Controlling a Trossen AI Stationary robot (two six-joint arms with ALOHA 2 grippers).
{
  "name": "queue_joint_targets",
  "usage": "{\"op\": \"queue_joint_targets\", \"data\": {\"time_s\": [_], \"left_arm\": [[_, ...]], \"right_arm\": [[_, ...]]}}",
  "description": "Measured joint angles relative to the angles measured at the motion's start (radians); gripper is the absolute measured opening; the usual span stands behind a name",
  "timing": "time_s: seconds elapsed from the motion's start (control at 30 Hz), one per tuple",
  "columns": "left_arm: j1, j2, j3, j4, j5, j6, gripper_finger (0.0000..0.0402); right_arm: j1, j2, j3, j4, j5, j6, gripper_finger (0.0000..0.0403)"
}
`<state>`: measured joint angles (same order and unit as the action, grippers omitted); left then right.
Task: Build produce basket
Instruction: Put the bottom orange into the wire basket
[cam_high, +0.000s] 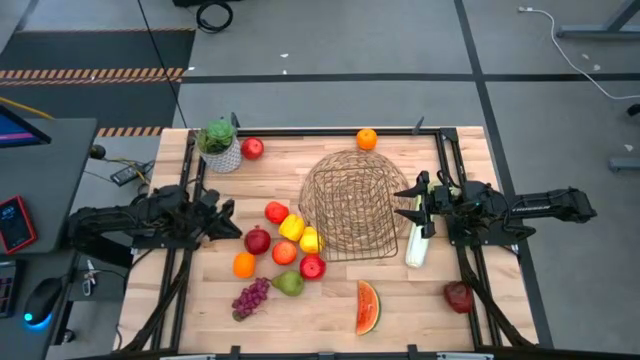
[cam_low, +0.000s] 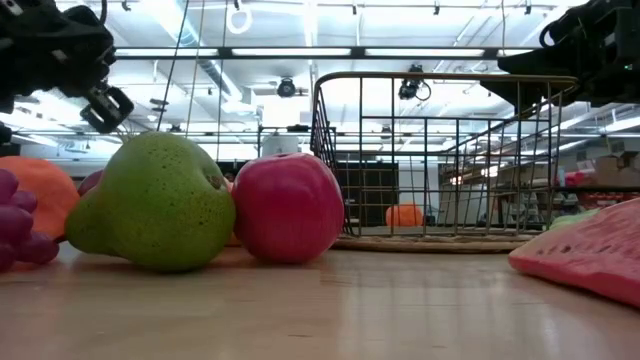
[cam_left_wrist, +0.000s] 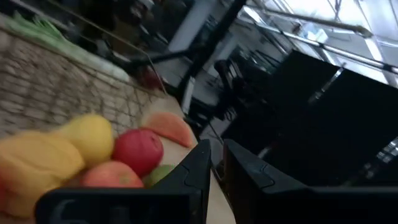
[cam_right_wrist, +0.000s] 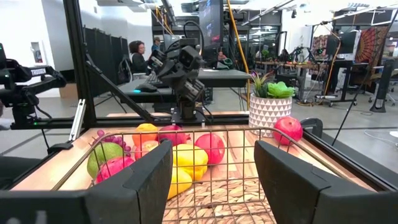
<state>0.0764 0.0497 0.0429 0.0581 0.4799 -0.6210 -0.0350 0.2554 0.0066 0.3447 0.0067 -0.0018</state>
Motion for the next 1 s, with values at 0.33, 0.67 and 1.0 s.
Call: {"op": "queue_joint_targets", "data": {"time_s": [0.33, 0.67, 1.0], "left_arm": [[-0.187, 0.089, 0.000, 0.001, -0.190, 0.096, 0.0055], [-0.363, 0.191, 0.000, 0.004, -0.404, 0.135, 0.0057], [-0.524, 0.383, 0.001, 0.119, -0.587, 0.082, 0.0057]], "right_arm": [[0.000, 0.000, 0.000, 0.000, 0.000, 0.000, 0.0231], [0.000, 0.000, 0.000, 0.000, 0.000, 0.000, 0.0231], [0.000, 0.000, 0.000, 0.001, 0.000, 0.000, 0.0231]]}}
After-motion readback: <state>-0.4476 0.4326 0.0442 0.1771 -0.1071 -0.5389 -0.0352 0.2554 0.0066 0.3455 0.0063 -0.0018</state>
